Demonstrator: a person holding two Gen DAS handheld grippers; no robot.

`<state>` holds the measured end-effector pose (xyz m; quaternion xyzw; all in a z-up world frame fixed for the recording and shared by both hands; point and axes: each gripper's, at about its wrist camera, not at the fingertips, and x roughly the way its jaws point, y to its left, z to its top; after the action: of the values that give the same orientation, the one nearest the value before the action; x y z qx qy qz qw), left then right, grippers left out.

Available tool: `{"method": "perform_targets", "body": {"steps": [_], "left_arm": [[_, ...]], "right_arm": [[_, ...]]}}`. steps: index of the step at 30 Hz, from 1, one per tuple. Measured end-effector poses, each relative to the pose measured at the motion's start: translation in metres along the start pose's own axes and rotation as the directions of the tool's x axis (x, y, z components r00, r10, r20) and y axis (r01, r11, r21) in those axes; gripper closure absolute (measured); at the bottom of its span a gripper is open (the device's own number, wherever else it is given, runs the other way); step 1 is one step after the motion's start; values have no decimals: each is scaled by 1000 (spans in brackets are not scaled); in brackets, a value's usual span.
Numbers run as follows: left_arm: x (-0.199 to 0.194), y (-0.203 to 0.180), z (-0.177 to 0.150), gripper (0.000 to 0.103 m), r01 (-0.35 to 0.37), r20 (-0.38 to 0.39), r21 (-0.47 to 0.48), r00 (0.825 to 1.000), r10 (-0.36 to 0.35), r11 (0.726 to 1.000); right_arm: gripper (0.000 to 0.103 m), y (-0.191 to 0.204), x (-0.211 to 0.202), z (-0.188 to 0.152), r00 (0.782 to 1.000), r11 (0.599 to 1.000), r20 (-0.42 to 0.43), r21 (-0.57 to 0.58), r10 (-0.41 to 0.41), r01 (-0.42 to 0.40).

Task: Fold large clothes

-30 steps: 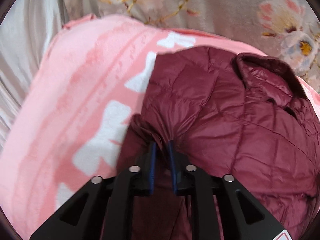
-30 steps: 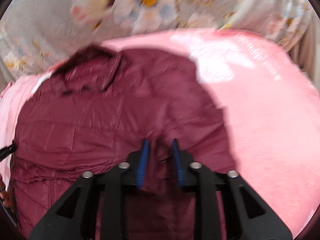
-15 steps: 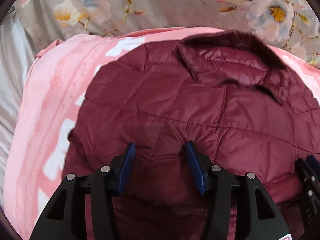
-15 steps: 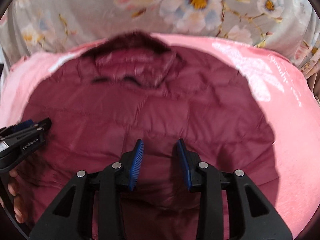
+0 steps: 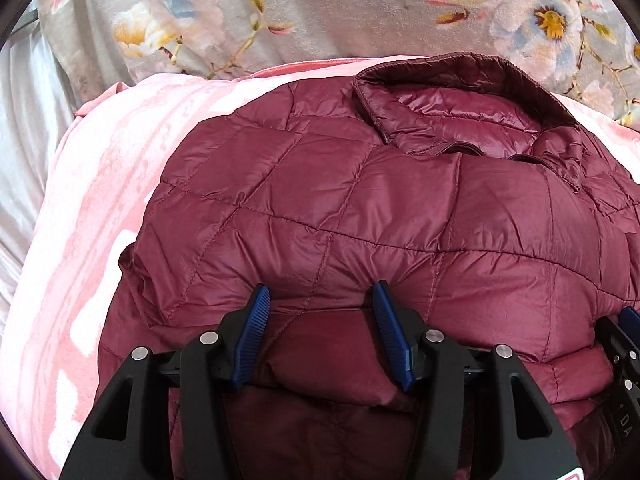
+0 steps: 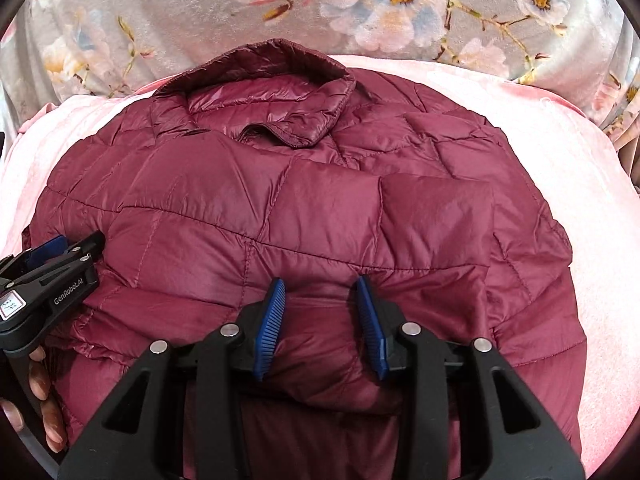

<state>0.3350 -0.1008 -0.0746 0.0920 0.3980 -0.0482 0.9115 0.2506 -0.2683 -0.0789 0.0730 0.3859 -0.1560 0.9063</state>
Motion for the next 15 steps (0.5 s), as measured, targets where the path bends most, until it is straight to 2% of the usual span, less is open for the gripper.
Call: {"method": "perform_targets", "body": {"steps": [5,8,10,13,15], "left_arm": [[0,1,1,48,-9,1,2,1000,9,1000],[-4,7,2,47,15,13,-24,1000,-15,1000],[-10,16,7,47,57,8,-43,998,-57,997],[-17,27,28,47,163,-17,-71,986,-164,984],[-17,33,52,46,207,-25,-103,977,-210,973]], "right_arm": [[65,-1,1,0,1000,1000,-1,7,6,-6],[63,-3,0,2,1000,1000,-4,14,25,-25],[49,-3,-5,5,998,998,-14,-1,58,-58],[46,-8,-16,21,993,993,-2,6,116,-116],[46,-16,-18,43,986,985,11,43,165,-165]]}}
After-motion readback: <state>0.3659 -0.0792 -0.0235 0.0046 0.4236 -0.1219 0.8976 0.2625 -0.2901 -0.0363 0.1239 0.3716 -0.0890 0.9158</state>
